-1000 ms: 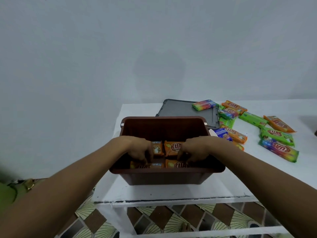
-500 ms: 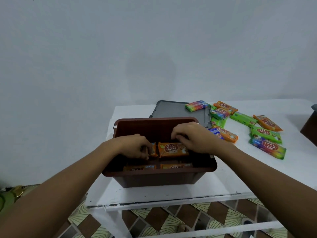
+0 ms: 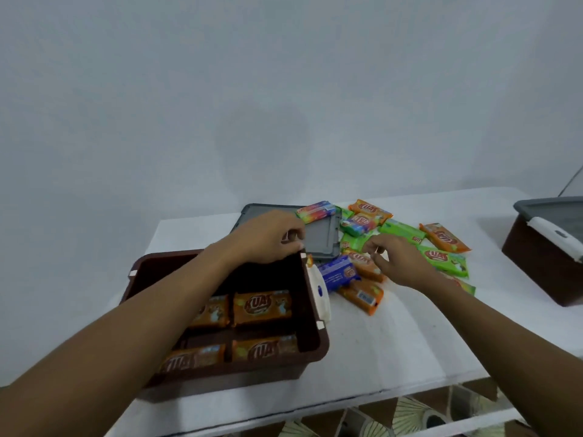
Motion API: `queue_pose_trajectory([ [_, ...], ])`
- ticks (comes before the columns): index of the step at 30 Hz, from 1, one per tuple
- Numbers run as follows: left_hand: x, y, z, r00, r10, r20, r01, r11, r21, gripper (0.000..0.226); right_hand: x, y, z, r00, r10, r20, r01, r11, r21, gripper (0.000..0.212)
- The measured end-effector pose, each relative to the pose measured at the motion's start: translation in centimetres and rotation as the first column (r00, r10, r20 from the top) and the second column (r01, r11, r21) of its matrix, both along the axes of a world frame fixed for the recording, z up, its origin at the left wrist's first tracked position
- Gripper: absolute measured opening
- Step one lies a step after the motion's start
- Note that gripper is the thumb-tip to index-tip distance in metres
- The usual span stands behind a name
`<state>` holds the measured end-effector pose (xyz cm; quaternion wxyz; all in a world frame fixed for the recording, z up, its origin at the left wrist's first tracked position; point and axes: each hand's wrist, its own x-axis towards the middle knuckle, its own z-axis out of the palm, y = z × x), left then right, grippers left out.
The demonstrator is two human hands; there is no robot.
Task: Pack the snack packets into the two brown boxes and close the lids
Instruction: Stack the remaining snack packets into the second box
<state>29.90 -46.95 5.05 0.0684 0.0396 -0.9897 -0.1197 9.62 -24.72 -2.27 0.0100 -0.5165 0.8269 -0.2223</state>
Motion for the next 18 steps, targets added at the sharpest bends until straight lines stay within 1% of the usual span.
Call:
queue_pose_trajectory([
  [2,-2.8,0.0,-0.2,1.0,0.002,0.024,-0.001,0.999,-0.041,0.021,-2.5,0.2,-0.3,1.0,-0.01,0.003,0.009,0.999,0.034,0.013],
  [4,-6.0,-0.1,-0.5,0.995,0.027,0.1,-0.016,0.994,-0.108,0.027,-5.3,0.1,-0.5,1.0,-0.03,0.003,0.03,0.997,0.076,0.018],
  [8,-12.4,-1.4,-1.5,0.952,0.159,0.262,-0.093,0.965,-0.247,0.036,-10.2,-1.4,-1.2,0.993,-0.099,0.068,0.089,0.987,0.131,0.026],
  [10,-15.2,-2.3,-2.7,0.927,0.221,0.304,-0.149,0.958,-0.244,0.042,-12.2,-2.4,-1.4,0.985,-0.143,0.097,0.125,0.978,0.169,0.034],
  [12,-17.5,-3.1,-4.0,0.903,0.273,0.333,-0.205,0.953,-0.225,0.053,-13.4,-3.5,-1.5,0.976,-0.168,0.137,0.138,0.969,0.203,0.042],
  [15,-20.4,-3.7,-5.9,0.862,0.362,0.355,-0.293,0.927,-0.235,0.068,-14.2,-5.4,-2.0,0.978,-0.128,0.166,0.091,0.972,0.215,0.041],
  [18,-22.0,-3.9,-7.4,0.821,0.434,0.372,-0.363,0.899,-0.247,0.071,-14.0,-6.6,-2.5,0.98,-0.133,0.15,0.092,0.963,0.253,0.039],
])
